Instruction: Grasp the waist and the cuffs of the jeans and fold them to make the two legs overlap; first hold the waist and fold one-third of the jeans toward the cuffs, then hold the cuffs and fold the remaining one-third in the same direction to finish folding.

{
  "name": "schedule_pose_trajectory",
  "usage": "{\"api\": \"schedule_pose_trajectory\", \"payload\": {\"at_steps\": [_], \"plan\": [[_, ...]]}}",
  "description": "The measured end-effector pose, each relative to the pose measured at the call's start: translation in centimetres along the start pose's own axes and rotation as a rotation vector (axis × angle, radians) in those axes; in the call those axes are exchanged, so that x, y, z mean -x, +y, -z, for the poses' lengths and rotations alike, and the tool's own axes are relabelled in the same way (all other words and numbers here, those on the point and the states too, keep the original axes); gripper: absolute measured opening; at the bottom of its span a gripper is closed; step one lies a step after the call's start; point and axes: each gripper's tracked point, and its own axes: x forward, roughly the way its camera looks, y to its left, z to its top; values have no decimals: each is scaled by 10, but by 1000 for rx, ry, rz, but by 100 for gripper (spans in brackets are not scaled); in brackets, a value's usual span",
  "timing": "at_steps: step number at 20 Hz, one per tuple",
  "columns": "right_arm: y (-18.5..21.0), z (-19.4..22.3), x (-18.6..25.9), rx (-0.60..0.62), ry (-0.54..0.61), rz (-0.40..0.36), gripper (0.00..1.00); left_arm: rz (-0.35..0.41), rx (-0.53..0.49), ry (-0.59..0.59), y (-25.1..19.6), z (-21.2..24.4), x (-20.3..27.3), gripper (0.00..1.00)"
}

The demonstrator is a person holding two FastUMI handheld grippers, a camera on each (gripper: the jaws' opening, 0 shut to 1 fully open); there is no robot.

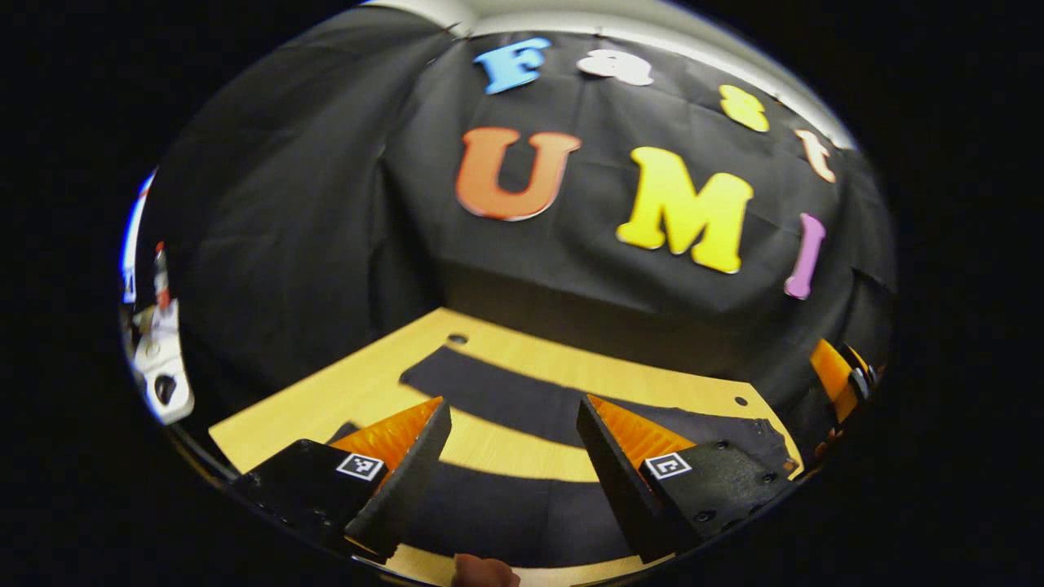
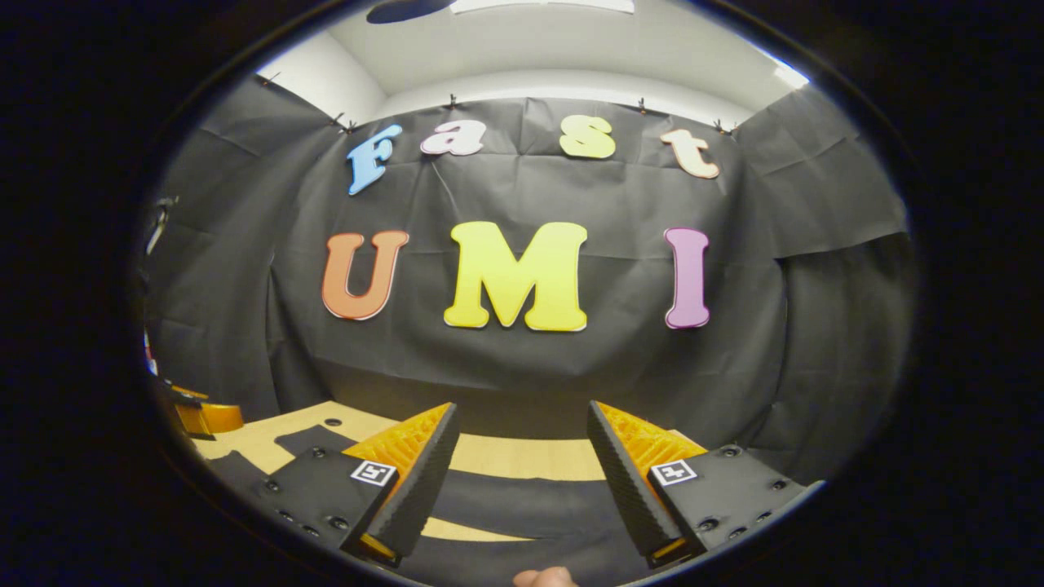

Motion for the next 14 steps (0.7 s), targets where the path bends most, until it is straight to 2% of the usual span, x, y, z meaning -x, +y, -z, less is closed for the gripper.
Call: {"api": "schedule_pose_trajectory", "payload": {"at_steps": [4, 7, 10, 13, 14], "plan": [[-2, 8, -2, -8, 26, 8, 96, -206, 357, 165, 87, 52, 10, 99], [-5, 12, -2, 1, 33, 13, 96, -339, 558, 302, 137, 100, 37, 99], [-13, 13, -3, -3, 39, 32, 96, -407, 762, 392, 152, 132, 64, 99], [-19, 14, -7, -6, 46, 48, 96, -444, 861, 431, 160, 148, 65, 99], [-21, 14, -7, -3, 43, 52, 96, -447, 897, 437, 165, 140, 70, 99]]}}
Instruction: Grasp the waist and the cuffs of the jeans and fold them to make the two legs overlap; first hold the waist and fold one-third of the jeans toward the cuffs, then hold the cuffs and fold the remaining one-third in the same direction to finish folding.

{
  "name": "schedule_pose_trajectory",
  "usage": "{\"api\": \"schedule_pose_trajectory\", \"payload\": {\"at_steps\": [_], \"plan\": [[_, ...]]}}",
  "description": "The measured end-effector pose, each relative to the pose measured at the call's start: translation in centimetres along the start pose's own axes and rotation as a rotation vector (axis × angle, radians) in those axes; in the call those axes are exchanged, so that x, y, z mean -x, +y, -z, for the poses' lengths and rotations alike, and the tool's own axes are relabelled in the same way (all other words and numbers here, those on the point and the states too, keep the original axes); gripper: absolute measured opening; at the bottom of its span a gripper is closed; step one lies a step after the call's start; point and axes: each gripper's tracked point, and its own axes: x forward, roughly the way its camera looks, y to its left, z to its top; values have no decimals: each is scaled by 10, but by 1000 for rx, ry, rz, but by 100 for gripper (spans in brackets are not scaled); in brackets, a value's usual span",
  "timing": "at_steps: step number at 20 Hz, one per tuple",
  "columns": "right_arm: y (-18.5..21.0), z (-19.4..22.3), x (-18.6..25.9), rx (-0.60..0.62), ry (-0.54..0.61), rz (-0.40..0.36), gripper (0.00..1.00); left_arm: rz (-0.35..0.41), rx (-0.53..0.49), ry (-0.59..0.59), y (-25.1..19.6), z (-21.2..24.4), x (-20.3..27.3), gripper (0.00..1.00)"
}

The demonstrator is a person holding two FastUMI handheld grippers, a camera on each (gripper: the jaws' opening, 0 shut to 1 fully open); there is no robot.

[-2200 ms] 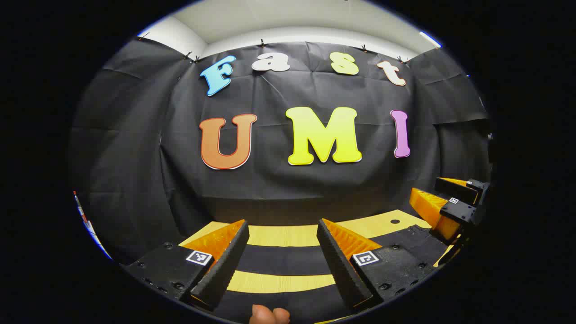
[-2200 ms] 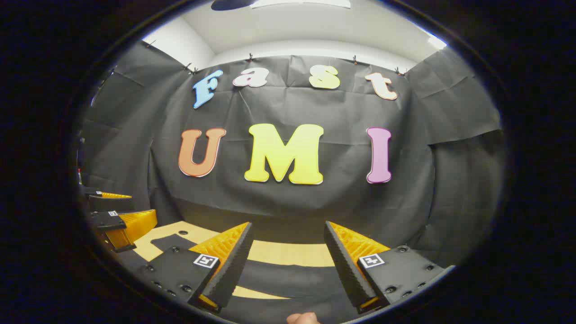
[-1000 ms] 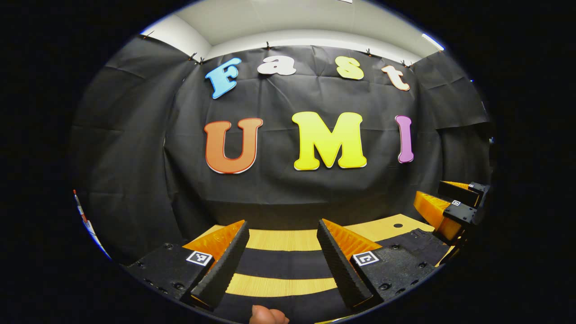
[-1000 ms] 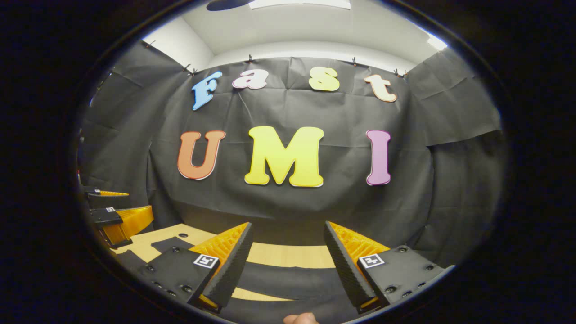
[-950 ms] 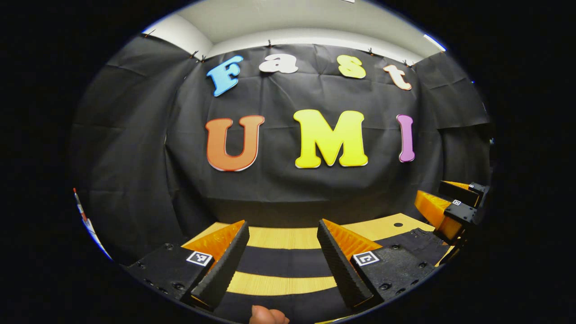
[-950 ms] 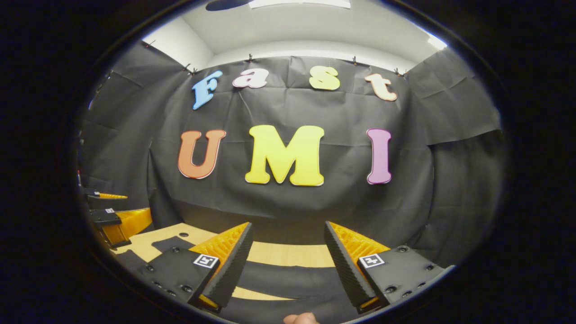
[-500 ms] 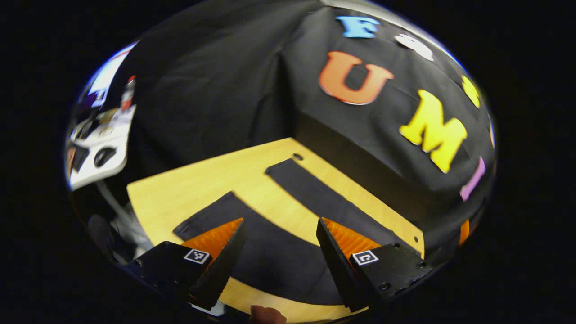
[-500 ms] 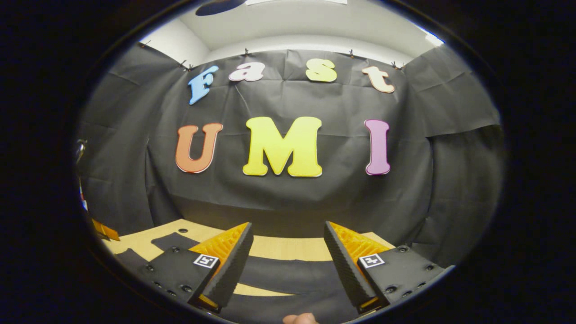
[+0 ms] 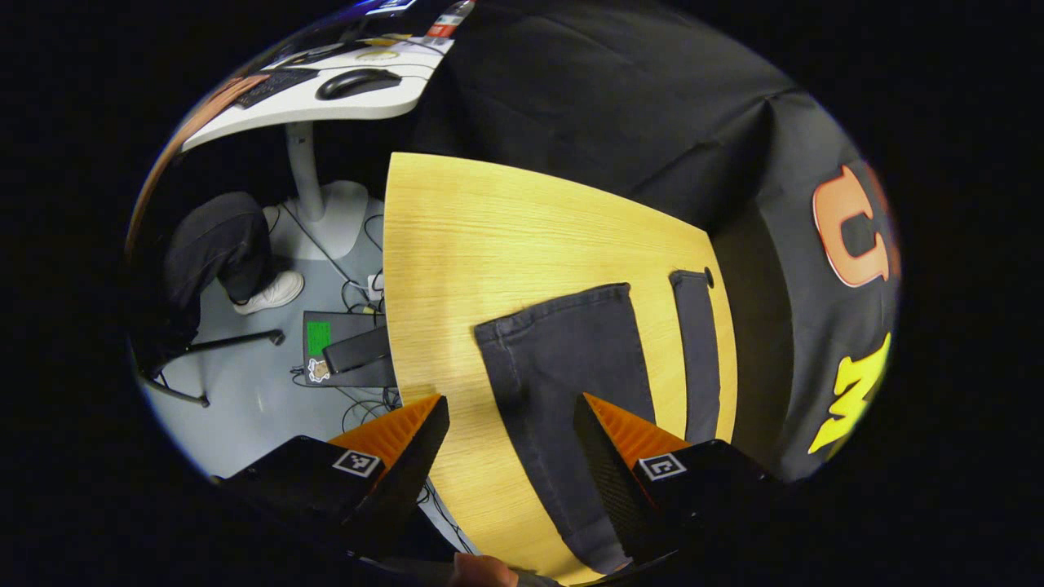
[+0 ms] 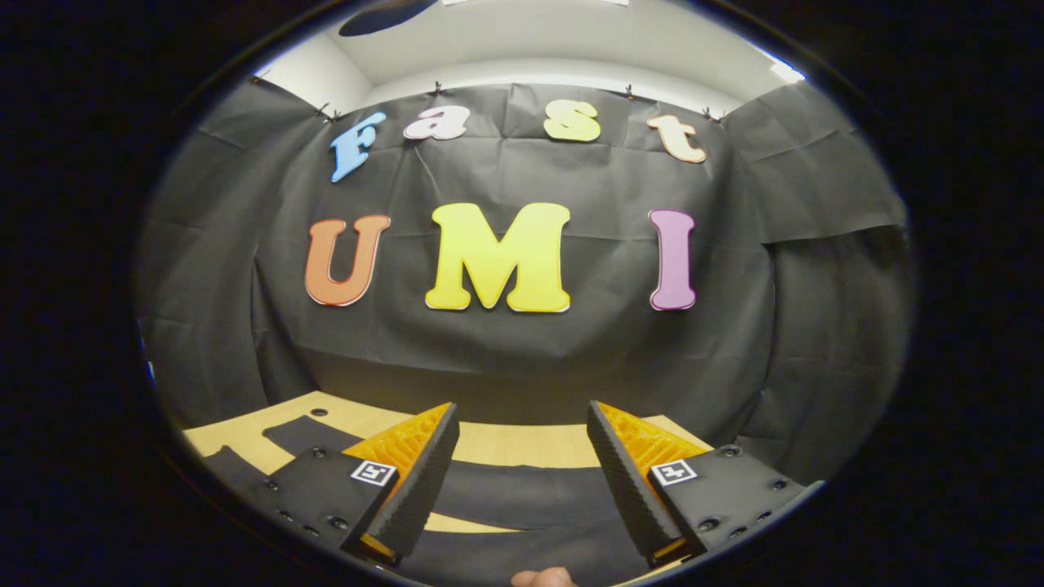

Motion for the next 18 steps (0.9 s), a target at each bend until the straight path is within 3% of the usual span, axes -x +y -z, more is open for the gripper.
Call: {"api": "schedule_pose_trajectory", "payload": {"at_steps": [5, 15, 18], "plan": [[-6, 1, -5, 13, 7, 12, 96, 18, 140, 22, -1, -17, -27, 100], [-22, 6, -10, 11, 34, 47, 96, 26, 63, 27, -32, -30, -53, 100], [-25, 9, -9, 10, 40, 54, 96, -39, 29, 52, -26, -28, -60, 100]]}}
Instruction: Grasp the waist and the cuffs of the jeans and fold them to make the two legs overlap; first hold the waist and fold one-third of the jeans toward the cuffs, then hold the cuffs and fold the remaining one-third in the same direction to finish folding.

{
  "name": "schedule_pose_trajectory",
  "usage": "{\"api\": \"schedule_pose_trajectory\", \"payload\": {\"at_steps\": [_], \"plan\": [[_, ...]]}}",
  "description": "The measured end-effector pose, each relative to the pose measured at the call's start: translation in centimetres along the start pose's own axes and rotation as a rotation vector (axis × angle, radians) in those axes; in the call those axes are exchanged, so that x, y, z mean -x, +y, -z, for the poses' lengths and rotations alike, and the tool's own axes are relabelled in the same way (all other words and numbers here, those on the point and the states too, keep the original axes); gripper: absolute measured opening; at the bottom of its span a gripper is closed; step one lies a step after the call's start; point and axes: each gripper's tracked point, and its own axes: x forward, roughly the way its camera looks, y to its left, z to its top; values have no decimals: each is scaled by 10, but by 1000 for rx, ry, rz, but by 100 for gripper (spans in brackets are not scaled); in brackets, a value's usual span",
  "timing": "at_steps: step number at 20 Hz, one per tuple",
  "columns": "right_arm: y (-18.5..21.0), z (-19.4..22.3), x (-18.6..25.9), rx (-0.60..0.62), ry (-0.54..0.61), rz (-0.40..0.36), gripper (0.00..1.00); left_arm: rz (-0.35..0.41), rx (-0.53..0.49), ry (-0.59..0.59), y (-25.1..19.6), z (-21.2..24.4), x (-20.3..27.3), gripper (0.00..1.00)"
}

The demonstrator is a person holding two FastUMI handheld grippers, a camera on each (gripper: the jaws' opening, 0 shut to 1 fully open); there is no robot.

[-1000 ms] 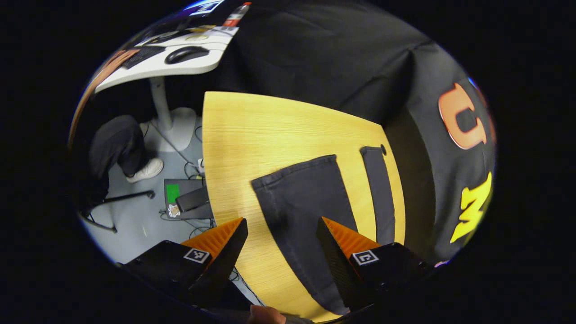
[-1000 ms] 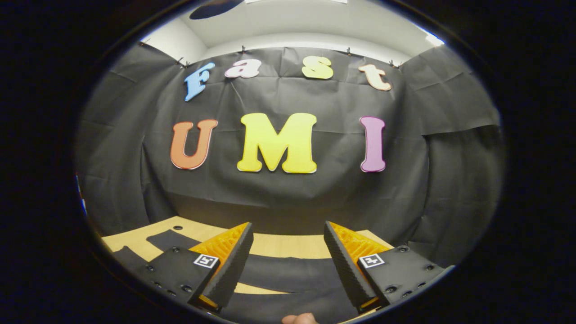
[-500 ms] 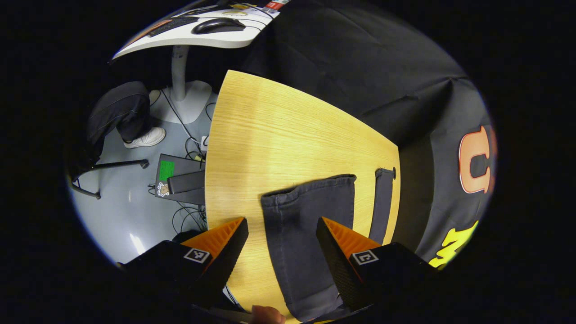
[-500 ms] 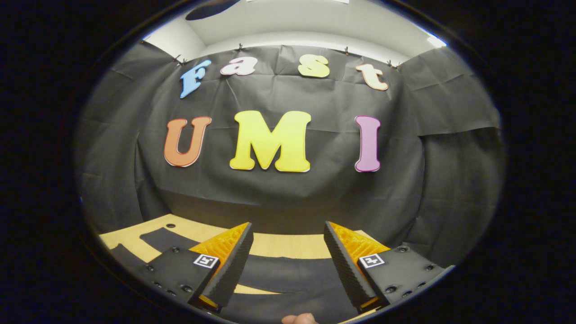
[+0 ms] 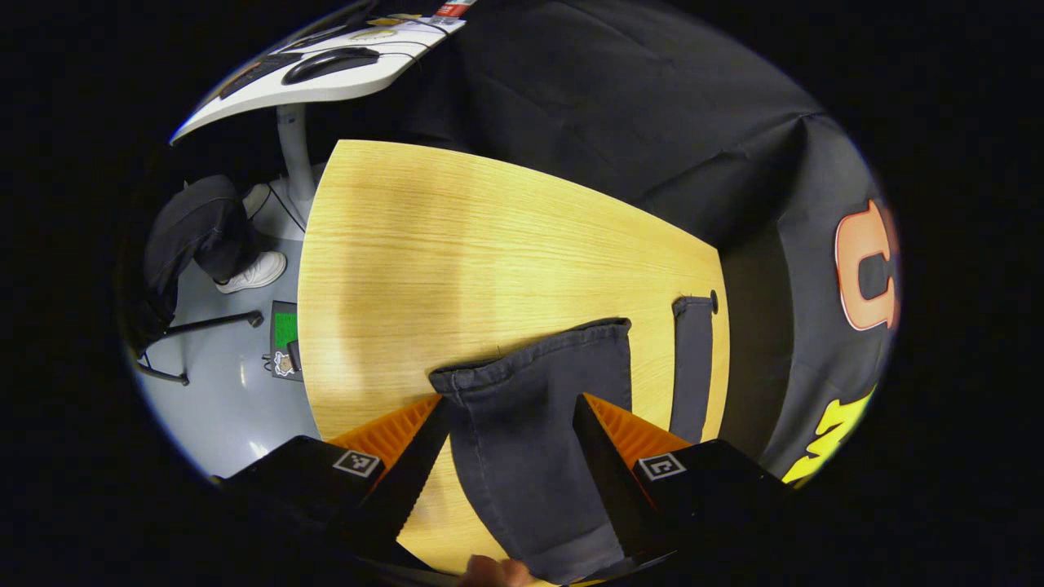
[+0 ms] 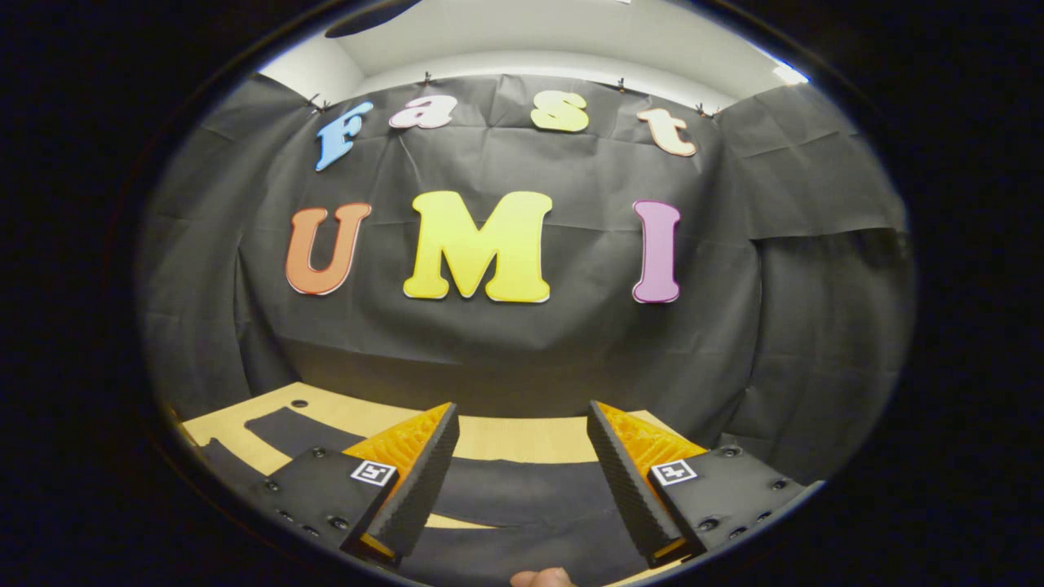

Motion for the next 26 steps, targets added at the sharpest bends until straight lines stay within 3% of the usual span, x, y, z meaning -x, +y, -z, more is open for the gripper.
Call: {"api": "schedule_pose_trajectory", "payload": {"at_steps": [3, 4, 5, 6, 11, 14, 16, 18, 20, 21, 22, 23, 26], "plan": [[-5, 1, 0, -6, 8, 10, 96, -47, 6, 31, 8, -1, 0, 88], [-7, 3, 0, -10, 11, 14, 96, -60, 22, 29, 11, -2, 0, 77], [-9, 4, -1, -10, 17, 19, 96, -80, 37, 33, 18, -2, -2, 72], [-12, 6, -1, -14, 21, 26, 96, -64, 44, 30, 14, -2, -6, 52], [-56, 16, -15, -65, 91, 81, 97, -56, 75, 47, 14, -2, -7, 11], [-113, 25, -27, -163, 178, 141, 98, -68, 31, 47, 12, -3, -9, 4], [-160, 43, -29, -263, 299, 185, 97, -69, 21, 48, 11, -3, -10, 3], [-196, 74, -27, -474, 481, 228, 97, -57, 33, 52, 8, -4, -11, 4], [-236, 114, -10, -675, 663, 341, 100, -49, 44, 56, 7, -4, -11, 4], [-249, 138, 2, -764, 755, 387, 94, -48, 44, 57, 8, -5, -12, 4], [-258, 158, 14, -836, 830, 424, 99, -46, 43, 57, 8, -4, -13, 3], [-263, 177, 28, -885, 905, 456, 94, -44, 45, 56, 8, -5, -12, 3], [-269, 217, 41, -937, 1002, 526, 98, -33, 70, 56, 8, -4, -12, 4]]}}
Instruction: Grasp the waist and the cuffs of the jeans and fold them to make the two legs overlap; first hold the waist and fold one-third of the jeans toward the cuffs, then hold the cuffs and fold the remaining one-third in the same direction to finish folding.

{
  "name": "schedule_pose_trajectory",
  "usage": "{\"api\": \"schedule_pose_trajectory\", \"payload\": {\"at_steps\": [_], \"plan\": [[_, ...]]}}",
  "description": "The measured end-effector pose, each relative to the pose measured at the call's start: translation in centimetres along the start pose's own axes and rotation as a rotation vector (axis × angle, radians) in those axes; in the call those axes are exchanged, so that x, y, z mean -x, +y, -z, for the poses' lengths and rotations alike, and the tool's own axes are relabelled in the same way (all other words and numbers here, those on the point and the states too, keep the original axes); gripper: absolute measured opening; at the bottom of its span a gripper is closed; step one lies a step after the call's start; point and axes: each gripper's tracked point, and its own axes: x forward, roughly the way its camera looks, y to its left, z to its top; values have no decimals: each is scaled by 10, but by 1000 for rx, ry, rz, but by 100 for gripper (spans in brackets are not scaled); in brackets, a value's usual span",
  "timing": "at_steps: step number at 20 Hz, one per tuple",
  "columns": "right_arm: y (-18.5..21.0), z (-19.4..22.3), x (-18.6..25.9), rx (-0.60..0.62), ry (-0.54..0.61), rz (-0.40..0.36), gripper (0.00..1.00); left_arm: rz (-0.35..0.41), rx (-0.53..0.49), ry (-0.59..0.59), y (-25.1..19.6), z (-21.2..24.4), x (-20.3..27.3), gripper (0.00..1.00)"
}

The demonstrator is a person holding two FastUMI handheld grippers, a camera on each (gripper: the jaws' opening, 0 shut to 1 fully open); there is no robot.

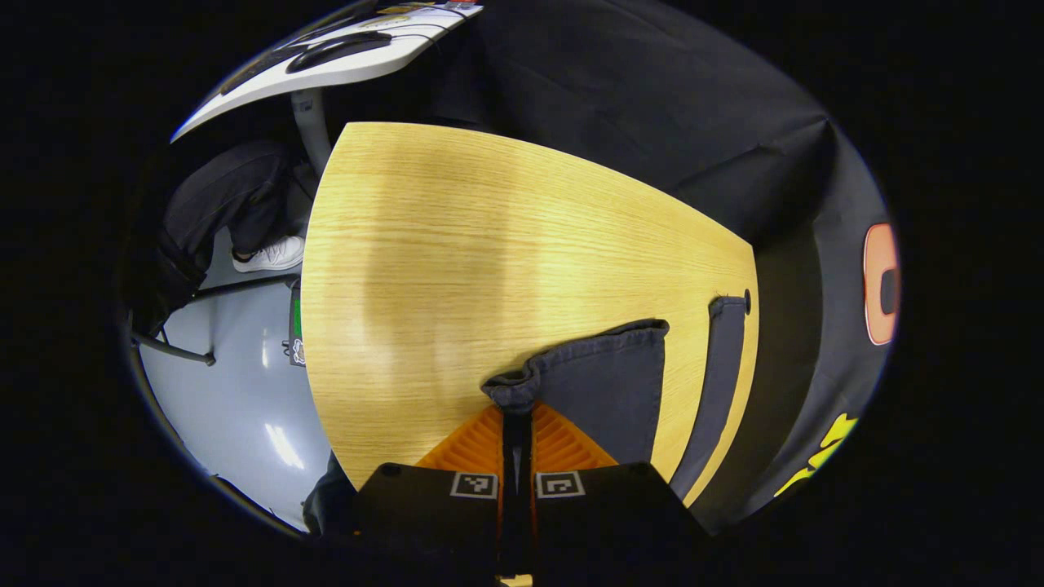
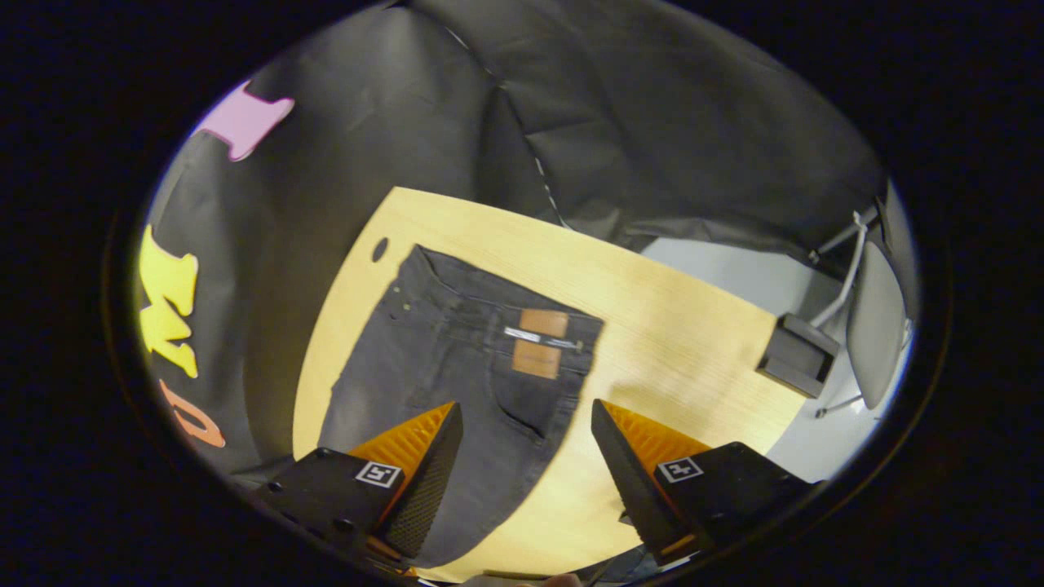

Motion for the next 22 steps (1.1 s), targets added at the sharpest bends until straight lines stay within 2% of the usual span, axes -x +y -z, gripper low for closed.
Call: {"api": "schedule_pose_trajectory", "payload": {"at_steps": [5, 6, 7, 8, 9, 12, 13, 14, 16, 17, 18, 20, 22], "plan": [[-1, 19, -29, -41, 71, 16, 98, 8, 13, 7, 0, -1, 0, 4], [0, 21, -34, -35, 73, 24, 92, 9, 16, 8, -1, 0, 0, 3], [2, 22, -36, -30, 76, 31, 98, 12, 21, 10, 0, 0, 0, 3], [6, 23, -41, -30, 79, 30, 92, 14, 24, 12, -1, 0, 0, 4], [9, 25, -44, -35, 80, 23, 98, 17, 28, 14, 0, 0, 0, 3], [10, 21, -50, -20, 53, 36, 93, 20, 43, 18, 0, 0, 0, 3], [3, 22, -53, -1, 49, 63, 80, 21, 46, 17, 0, 0, 0, 3], [-9, 19, -54, 21, 31, 106, 57, 21, 46, 18, -1, 0, 0, 3], [-12, 17, -57, -15, 15, 85, 12, 30, 40, 21, -1, 0, 0, 4], [-9, 18, -58, -32, 7, 72, 3, 37, 38, 23, -1, 0, -1, 4], [-11, 18, -56, -30, 2, 61, 0, 43, 42, 24, -1, 0, -1, 4], [-11, 18, -56, -15, 2, 55, 2, 50, 61, 25, -1, 0, -1, 4], [-11, 18, -56, -24, 2, 55, 0, 47, 68, 30, -2, 0, -1, 4]]}}
